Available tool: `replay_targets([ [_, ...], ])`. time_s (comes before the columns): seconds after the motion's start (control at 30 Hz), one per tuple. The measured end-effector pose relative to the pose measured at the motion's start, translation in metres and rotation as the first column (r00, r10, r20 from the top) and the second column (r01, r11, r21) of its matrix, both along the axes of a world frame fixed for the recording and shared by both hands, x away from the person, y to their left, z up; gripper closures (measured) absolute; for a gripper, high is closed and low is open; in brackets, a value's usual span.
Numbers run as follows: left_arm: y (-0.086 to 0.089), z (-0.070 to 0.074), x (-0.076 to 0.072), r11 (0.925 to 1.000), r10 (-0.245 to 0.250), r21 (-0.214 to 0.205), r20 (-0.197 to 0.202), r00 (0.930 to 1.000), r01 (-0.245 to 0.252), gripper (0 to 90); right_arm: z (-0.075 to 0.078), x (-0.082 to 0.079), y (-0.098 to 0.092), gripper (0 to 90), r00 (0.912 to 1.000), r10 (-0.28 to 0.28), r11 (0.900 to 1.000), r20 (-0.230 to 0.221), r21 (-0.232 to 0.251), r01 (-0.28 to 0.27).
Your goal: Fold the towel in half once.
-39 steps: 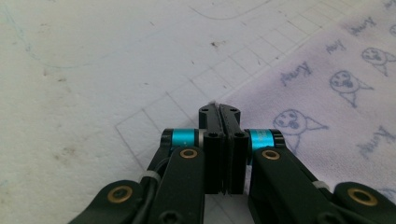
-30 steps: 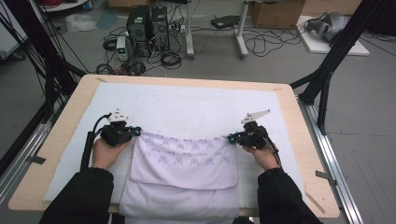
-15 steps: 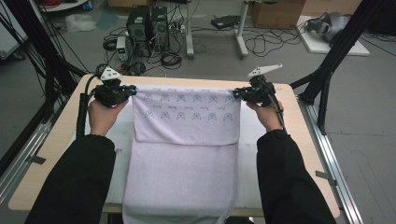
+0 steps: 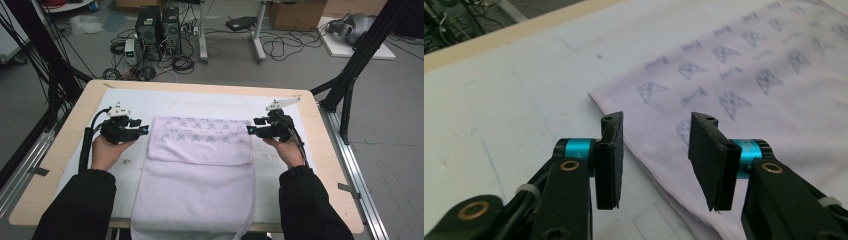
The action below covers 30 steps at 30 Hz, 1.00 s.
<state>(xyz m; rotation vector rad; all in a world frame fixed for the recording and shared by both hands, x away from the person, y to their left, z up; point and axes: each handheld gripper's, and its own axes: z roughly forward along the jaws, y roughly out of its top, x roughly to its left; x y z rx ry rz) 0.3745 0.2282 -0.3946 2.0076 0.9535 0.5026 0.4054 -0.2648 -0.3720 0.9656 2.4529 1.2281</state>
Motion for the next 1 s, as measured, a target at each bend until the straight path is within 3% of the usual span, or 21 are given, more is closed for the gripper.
replay_targets([
  [0.27,-0.009,-0.025,-0.028,0.9972,-0.075,-0.003,-0.026,0.9969,0.075,58.9,-0.030,-0.034,-0.004,50.4,0.9996,0.028,0.9996,-0.007,-0.001,-0.028],
  [0.3,-0.011,-0.029,-0.030,0.9966,-0.083,-0.003,-0.032,0.9961,0.083,59.4,-0.033,-0.035,-0.004,50.3,0.9985,0.038,0.9992,-0.039,-0.013,-0.039],
  [0.37,-0.013,-0.033,-0.033,0.9947,-0.102,-0.005,-0.047,0.9936,0.102,59.6,-0.037,-0.039,-0.001,51.8,0.9962,0.056,0.9977,-0.066,-0.033,-0.058],
  [0.43,-0.017,-0.035,-0.035,0.9925,-0.120,0.017,-0.049,0.9916,0.121,58.5,-0.041,-0.048,0.000,53.1,0.9980,0.063,0.9972,-0.002,-0.040,-0.063],
  [0.47,-0.019,-0.034,-0.036,0.9923,-0.122,0.018,-0.040,0.9917,0.123,57.5,-0.044,-0.051,0.000,53.1,0.9978,0.067,0.9969,0.005,-0.041,-0.066],
  [0.53,-0.020,-0.035,-0.035,0.9911,-0.131,0.020,-0.038,0.9907,0.132,57.6,-0.051,-0.053,-0.001,54.0,0.9973,0.067,0.9974,-0.028,-0.025,-0.068],
  [0.67,-0.022,-0.042,-0.032,0.9882,-0.133,0.064,-0.092,0.9869,0.139,61.9,-0.063,-0.053,0.006,54.4,0.9938,0.096,0.9939,-0.056,-0.050,-0.099],
  [0.73,-0.025,-0.044,-0.032,0.9853,-0.142,0.082,-0.098,0.9851,0.150,68.6,-0.066,-0.052,0.011,57.2,0.9926,0.107,0.9919,-0.058,-0.063,-0.111],
  [0.83,-0.028,-0.045,-0.032,0.9857,-0.121,0.107,-0.088,0.9887,0.131,79.1,-0.070,-0.049,0.014,72.1,0.9887,0.133,0.9892,-0.070,-0.053,-0.137],
  [0.93,-0.027,-0.045,-0.031,0.9878,-0.119,0.088,-0.097,0.9881,0.128,85.2,-0.070,-0.048,0.016,83.6,0.9864,0.144,0.9880,-0.079,-0.044,-0.148],
  [1.0,-0.024,-0.044,-0.031,0.9895,-0.119,0.070,-0.104,0.9874,0.127,85.9,-0.069,-0.047,0.016,86.3,0.9848,0.153,0.9867,-0.082,-0.041,-0.157],
])
